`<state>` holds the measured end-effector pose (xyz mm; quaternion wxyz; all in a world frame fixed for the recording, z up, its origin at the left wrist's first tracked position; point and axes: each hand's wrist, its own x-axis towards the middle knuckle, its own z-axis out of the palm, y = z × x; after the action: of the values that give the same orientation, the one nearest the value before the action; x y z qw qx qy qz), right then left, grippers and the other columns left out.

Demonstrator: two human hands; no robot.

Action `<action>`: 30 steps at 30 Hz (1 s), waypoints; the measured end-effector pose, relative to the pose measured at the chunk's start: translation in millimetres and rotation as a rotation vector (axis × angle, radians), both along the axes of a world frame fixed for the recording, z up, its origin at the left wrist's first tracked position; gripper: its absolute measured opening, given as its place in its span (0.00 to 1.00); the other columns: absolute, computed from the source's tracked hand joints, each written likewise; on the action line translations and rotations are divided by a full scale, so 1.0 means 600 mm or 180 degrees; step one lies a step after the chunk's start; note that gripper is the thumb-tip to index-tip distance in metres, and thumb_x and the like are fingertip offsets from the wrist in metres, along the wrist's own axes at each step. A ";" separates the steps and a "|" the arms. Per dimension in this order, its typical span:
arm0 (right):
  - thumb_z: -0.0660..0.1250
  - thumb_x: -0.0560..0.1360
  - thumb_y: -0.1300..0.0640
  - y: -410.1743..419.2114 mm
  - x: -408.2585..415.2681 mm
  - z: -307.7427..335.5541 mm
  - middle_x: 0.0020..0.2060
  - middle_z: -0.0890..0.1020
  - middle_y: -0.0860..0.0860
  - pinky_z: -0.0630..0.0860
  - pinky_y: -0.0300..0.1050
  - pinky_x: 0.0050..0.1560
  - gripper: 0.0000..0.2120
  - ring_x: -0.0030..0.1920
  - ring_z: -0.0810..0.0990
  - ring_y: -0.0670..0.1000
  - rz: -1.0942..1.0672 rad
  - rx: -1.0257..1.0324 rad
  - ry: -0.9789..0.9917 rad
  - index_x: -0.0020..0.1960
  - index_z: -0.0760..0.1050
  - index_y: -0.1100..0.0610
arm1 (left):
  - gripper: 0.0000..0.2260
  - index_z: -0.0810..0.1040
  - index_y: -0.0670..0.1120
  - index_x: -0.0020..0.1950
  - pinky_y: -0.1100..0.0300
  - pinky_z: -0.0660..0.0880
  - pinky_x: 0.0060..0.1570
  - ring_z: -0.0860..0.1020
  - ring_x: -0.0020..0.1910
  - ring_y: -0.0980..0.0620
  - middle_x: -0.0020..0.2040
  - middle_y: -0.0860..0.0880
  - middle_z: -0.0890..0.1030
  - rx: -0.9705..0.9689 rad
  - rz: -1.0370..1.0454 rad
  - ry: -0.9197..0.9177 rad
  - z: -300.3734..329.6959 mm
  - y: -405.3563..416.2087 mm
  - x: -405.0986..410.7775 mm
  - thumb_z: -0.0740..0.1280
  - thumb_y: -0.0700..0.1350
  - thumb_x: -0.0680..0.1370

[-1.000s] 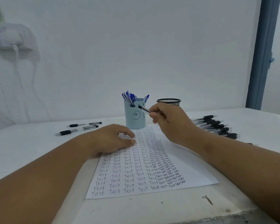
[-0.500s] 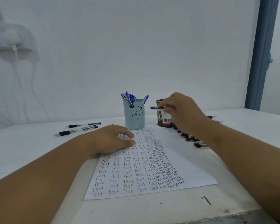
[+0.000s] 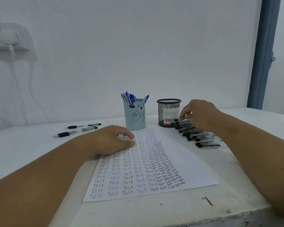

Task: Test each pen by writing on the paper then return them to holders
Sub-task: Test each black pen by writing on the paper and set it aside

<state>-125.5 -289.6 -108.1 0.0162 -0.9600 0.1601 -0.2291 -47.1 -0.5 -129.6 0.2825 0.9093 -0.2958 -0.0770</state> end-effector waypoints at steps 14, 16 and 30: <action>0.59 0.80 0.66 0.009 -0.007 -0.003 0.64 0.77 0.47 0.70 0.47 0.65 0.22 0.59 0.75 0.52 0.0034 0.0277 0.0186 0.67 0.77 0.47 | 0.14 0.79 0.60 0.62 0.59 0.62 0.64 0.68 0.62 0.57 0.58 0.58 0.69 -0.0006 -0.0028 -0.0001 -0.001 -0.001 0.002 0.71 0.58 0.77; 0.58 0.80 0.66 0.011 -0.008 -0.003 0.65 0.77 0.48 0.72 0.49 0.65 0.22 0.62 0.75 0.53 0.0049 0.0353 0.0229 0.67 0.77 0.48 | 0.14 0.80 0.60 0.62 0.58 0.63 0.65 0.68 0.62 0.56 0.58 0.58 0.69 -0.0026 -0.0019 0.0027 -0.002 0.000 0.004 0.71 0.58 0.76; 0.54 0.84 0.58 0.019 0.000 -0.006 0.69 0.76 0.51 0.70 0.53 0.68 0.18 0.66 0.74 0.57 0.0044 0.0177 0.0233 0.69 0.75 0.48 | 0.14 0.80 0.61 0.61 0.59 0.62 0.62 0.69 0.60 0.57 0.57 0.59 0.70 -0.0013 -0.0041 0.0002 -0.003 0.001 0.005 0.71 0.59 0.76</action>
<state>-125.2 -278.0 -111.8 0.0386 -0.9680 0.1602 -0.1893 -43.8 -0.2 -131.2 0.2840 0.9067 -0.3018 -0.0785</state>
